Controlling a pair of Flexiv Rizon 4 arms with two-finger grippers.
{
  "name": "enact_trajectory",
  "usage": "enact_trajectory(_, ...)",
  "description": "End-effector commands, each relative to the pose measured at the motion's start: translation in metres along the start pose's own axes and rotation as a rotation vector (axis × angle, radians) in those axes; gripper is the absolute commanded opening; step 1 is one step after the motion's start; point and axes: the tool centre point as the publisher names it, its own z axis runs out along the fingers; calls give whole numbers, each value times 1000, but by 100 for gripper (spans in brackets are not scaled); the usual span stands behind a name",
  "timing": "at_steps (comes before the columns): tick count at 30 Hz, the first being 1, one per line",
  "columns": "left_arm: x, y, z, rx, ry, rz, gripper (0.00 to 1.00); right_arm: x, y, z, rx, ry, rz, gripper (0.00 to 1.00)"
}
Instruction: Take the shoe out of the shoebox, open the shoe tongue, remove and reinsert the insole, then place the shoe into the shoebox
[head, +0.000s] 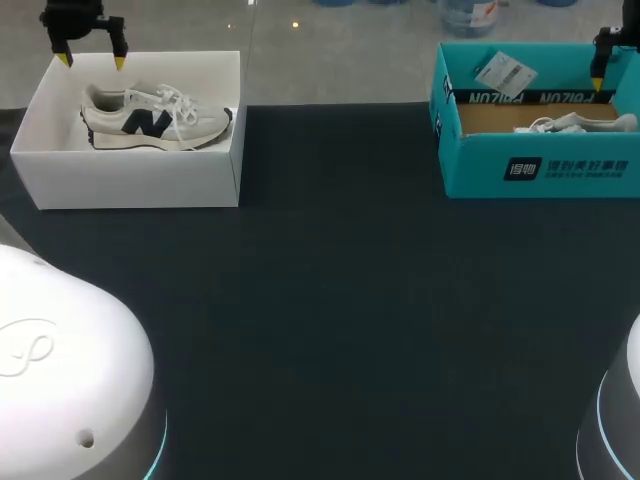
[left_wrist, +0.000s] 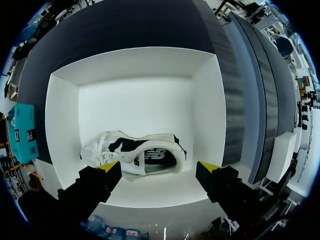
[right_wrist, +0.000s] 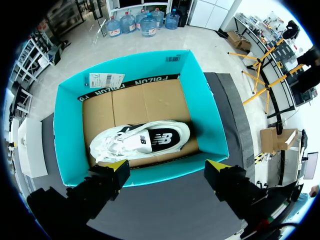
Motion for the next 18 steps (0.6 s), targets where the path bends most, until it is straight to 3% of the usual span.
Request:
enact_trajectory(1, -3, 16, 1, 67, 7, 1, 100, 0, 0, 0, 0, 0, 1, 100)
enact_trajectory(10, -3, 16, 1, 67, 7, 1, 100, 0, 0, 0, 0, 0, 1, 100)
enact_trajectory(12, -12, 11, 1, 40, -27, -2, 100, 0, 0, 0, 0, 0, 1, 100)
enact_trajectory(14, -14, 11, 4, 61, -35, 6, 100, 0, 0, 0, 0, 0, 1, 100)
enact_trajectory(18, -5, 15, 9, 49, -39, 22, 100, 0, 0, 0, 0, 0, 1, 100)
